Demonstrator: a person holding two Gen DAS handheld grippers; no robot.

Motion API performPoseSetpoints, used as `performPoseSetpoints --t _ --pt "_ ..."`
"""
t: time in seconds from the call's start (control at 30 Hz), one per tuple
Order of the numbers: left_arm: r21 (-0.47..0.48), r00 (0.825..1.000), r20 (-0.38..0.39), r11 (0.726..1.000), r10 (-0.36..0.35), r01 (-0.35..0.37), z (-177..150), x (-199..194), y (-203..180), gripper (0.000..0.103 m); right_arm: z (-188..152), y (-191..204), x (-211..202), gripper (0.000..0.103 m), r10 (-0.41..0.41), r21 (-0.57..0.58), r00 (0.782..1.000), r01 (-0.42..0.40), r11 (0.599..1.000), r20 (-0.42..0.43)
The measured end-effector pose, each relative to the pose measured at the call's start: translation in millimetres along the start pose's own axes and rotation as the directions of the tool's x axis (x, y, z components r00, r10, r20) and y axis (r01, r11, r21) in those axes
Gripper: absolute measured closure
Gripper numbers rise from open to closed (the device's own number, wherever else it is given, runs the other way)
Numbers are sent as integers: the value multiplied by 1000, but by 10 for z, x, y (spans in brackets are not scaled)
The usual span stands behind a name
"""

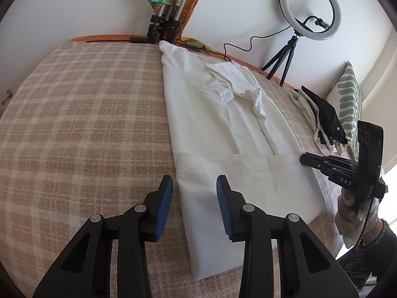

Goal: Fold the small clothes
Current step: 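Grasp the folded hem edge with the right tool, then fold the hem section up toward the collar with the right tool and open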

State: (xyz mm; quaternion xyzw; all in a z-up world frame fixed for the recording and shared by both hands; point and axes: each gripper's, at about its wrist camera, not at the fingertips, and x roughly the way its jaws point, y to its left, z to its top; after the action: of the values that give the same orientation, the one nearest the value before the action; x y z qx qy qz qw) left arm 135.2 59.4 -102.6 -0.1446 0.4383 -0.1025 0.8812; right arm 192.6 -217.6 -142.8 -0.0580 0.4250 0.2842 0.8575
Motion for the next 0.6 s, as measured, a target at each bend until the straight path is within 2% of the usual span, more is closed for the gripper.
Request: performPoseSetpoints --t 0.07,0.27,0.4,0.5,0.57,0.6 --pt "13 1000 23 1000 18 -19 26 -35 -10 70 -4 -6 -67 99 -27 5 999 27 1000 25" --pt "54 998 58 998 39 -42 22 -88 -91 70 25 -172 -144 100 -86 54 995 83 995 56" --pt "113 996 71 992 46 -53 -9 -121 -206 70 15 -205 -160 98 26 65 998 -29 997 52" --pt "115 998 59 993 35 -41 -21 -96 -227 70 2 -118 -110 84 37 28 998 -38 999 43" --pt "111 998 50 993 30 -35 -29 -77 -228 70 -6 -68 -61 65 32 8 999 -33 999 39" --pt "109 998 47 993 29 -34 -31 -70 -223 70 -4 -56 -38 64 38 4 999 -38 999 35"
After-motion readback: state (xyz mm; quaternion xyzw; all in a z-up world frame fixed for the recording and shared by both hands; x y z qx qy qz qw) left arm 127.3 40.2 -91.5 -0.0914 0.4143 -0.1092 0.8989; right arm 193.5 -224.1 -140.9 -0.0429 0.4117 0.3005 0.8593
